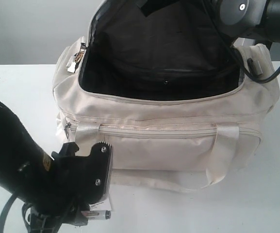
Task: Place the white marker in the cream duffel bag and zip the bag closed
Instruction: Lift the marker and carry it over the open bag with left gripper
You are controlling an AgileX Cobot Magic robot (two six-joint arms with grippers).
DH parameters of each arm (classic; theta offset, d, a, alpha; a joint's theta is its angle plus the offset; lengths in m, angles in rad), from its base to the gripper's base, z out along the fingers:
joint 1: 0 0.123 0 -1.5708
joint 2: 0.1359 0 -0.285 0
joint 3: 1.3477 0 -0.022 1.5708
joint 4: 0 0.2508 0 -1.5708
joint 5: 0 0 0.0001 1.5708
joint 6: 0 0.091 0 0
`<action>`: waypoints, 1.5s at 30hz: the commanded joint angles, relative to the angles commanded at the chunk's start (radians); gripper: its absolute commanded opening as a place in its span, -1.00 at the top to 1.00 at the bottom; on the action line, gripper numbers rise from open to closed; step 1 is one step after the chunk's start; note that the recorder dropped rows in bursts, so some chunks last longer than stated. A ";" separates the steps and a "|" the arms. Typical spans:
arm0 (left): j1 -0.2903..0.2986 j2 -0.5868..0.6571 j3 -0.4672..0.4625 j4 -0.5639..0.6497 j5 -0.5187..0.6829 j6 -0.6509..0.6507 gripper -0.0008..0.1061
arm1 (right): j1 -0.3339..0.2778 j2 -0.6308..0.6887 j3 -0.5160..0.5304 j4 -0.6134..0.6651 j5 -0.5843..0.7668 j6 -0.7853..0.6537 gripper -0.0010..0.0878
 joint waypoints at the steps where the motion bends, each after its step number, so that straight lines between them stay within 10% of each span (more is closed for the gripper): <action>1: 0.000 -0.017 0.000 -0.018 -0.004 0.000 0.99 | 0.000 0.000 0.000 0.000 0.000 0.000 0.98; 15: 0.000 -0.161 0.000 -0.409 -0.495 0.002 0.99 | 0.000 0.000 0.000 0.000 0.000 0.000 0.98; 23: 0.000 -0.172 0.000 -0.431 -0.758 -0.077 0.99 | 0.000 0.000 0.000 0.000 0.000 0.000 0.98; 32: 0.000 -0.158 0.000 -0.357 -1.026 -0.355 0.99 | 0.000 0.000 0.000 0.000 0.000 0.000 0.98; 39: 0.000 -0.075 -0.002 0.027 -1.226 -0.651 0.99 | 0.000 0.000 0.000 0.000 0.000 0.000 0.98; 45: 0.000 0.031 -0.006 0.053 -1.410 -0.755 0.99 | 0.000 0.000 0.000 0.000 0.000 0.000 0.98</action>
